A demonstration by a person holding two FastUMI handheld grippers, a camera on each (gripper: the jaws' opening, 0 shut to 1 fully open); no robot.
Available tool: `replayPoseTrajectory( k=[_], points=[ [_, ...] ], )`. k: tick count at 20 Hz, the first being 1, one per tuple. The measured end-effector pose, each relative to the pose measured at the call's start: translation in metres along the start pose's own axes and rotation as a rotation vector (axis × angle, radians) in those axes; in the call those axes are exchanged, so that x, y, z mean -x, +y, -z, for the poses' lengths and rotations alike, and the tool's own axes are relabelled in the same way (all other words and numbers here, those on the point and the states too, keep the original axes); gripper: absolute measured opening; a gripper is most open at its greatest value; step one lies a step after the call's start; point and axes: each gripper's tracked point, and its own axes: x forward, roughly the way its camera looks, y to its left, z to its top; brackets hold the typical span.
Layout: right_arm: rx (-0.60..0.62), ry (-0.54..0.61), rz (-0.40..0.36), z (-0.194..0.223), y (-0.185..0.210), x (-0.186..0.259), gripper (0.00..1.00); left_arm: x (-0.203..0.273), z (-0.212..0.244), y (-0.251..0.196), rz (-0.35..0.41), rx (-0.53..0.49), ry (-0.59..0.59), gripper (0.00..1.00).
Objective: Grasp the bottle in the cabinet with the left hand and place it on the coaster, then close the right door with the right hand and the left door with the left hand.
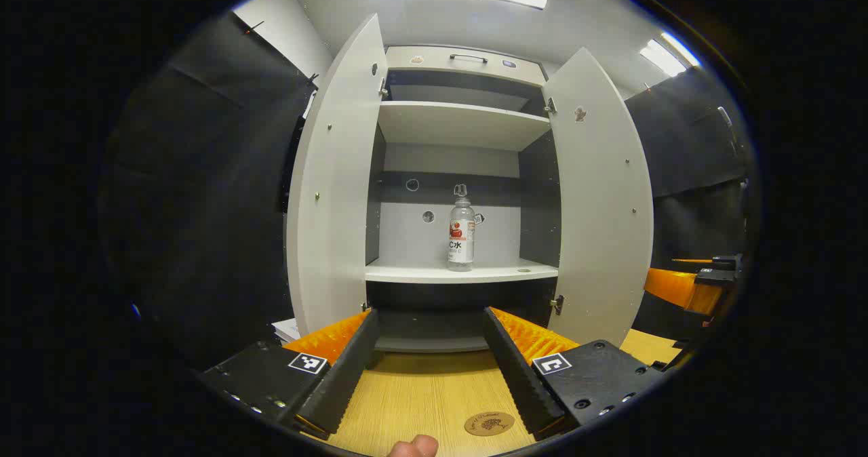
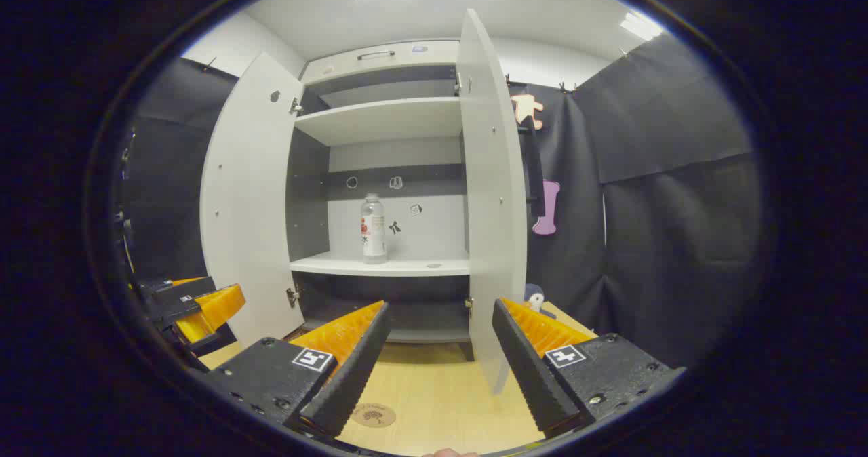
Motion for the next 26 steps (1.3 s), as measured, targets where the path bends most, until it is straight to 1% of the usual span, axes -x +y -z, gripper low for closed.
replayPoseTrajectory(
  k=[1, 2, 3, 4, 5, 13, 14, 15, 16, 23, 24, 25, 26],
  points=[
    [-0.003, 0.005, -0.001, 0.001, 0.000, 0.001, 0.99, 0.000, 0.000, 0.001, -0.004, 0.001, 0.000, 0.94],
    [-0.007, 0.003, 0.000, 0.001, 0.000, 0.002, 0.94, 0.000, -0.002, 0.000, -0.001, 0.004, -0.004, 0.94],
    [-0.008, 0.002, 0.002, 0.001, -0.001, 0.002, 0.94, 0.001, -0.002, 0.001, -0.003, 0.005, -0.007, 0.94],
    [-0.007, 0.004, 0.003, 0.002, -0.001, 0.002, 0.99, 0.001, -0.002, 0.001, -0.004, 0.002, -0.007, 0.94],
    [-0.008, 0.005, 0.003, 0.003, -0.002, 0.002, 0.94, 0.001, -0.002, 0.002, -0.008, 0.000, -0.006, 0.94],
    [-0.005, 0.006, -0.010, 0.002, 0.005, 0.002, 0.94, -0.001, -0.003, 0.009, -0.032, 0.001, -0.006, 0.94],
    [-0.006, 0.005, -0.015, 0.001, 0.006, 0.001, 0.99, -0.001, -0.003, 0.009, -0.033, 0.002, -0.008, 0.94],
    [-0.005, 0.007, -0.018, 0.002, 0.008, 0.001, 0.99, -0.002, -0.003, 0.010, -0.035, 0.003, -0.008, 0.94],
    [-0.004, 0.007, -0.021, 0.002, 0.009, 0.001, 0.94, -0.002, -0.004, 0.011, -0.037, 0.003, -0.010, 0.94],
    [0.014, 0.008, -0.038, 0.000, 0.016, -0.003, 0.94, -0.004, -0.005, 0.016, -0.048, 0.005, -0.017, 0.94],
    [0.014, 0.008, -0.040, -0.001, 0.016, -0.004, 0.99, -0.006, -0.006, 0.016, -0.049, 0.009, -0.018, 0.94],
    [0.013, 0.009, -0.043, -0.001, 0.017, -0.004, 0.94, -0.006, -0.006, 0.016, -0.049, 0.014, -0.018, 0.94],
    [0.013, 0.010, -0.044, -0.001, 0.017, -0.004, 0.99, -0.007, -0.007, 0.015, -0.049, 0.021, -0.019, 0.94]
  ],
)
